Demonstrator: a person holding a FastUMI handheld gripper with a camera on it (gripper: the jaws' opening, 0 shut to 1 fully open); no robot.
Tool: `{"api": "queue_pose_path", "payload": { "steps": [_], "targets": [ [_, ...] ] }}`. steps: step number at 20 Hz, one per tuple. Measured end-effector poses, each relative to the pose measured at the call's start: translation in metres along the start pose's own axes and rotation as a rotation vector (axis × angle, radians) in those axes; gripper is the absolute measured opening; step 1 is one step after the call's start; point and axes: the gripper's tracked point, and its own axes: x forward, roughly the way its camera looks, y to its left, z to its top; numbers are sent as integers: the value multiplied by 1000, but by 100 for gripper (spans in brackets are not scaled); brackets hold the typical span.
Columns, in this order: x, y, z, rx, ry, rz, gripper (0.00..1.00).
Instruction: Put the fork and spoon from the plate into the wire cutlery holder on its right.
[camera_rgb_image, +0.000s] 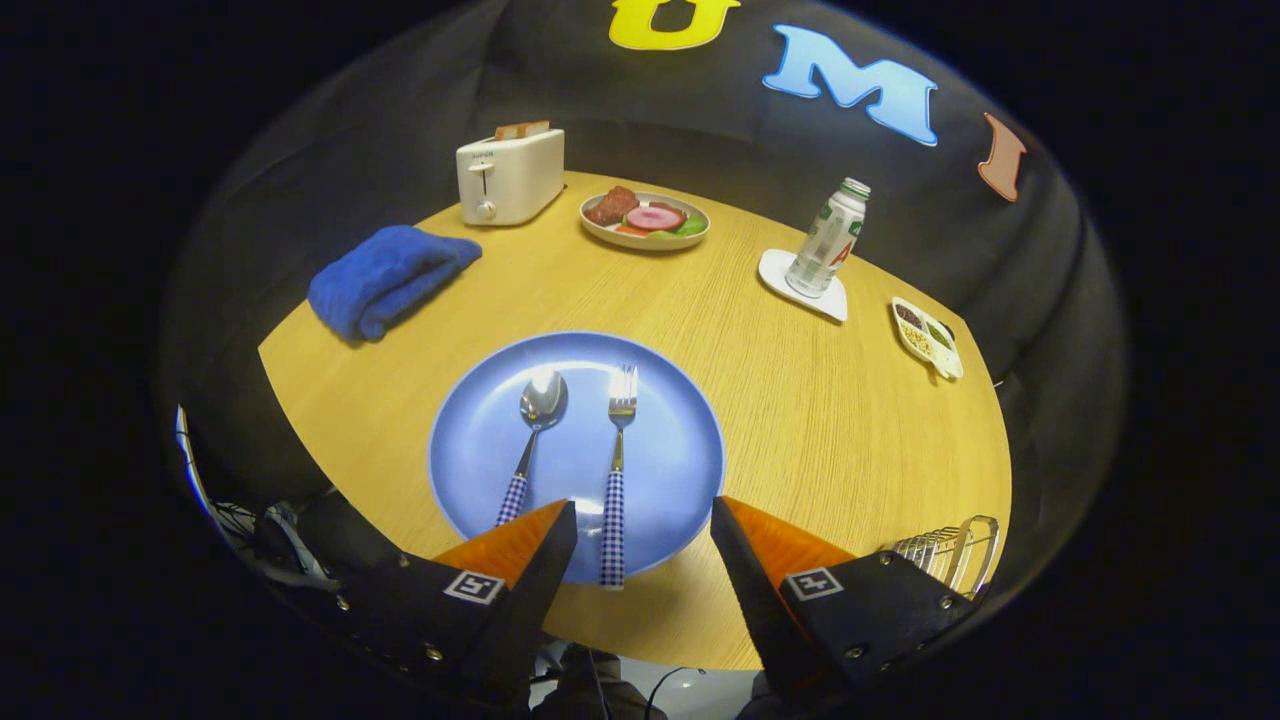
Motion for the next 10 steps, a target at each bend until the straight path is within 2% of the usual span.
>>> {"api": "queue_pose_path", "payload": {
  "steps": [1, 3, 6, 9, 10],
  "targets": [
    [2, 1, -2, -9, 20, 6, 77],
    [6, 4, -5, -31, 47, 17, 71],
    [9, 10, -8, -77, 105, 44, 71],
    [27, 10, -20, -101, 178, 44, 30],
    [31, 12, -21, -117, 196, 52, 29]
  ]
}}
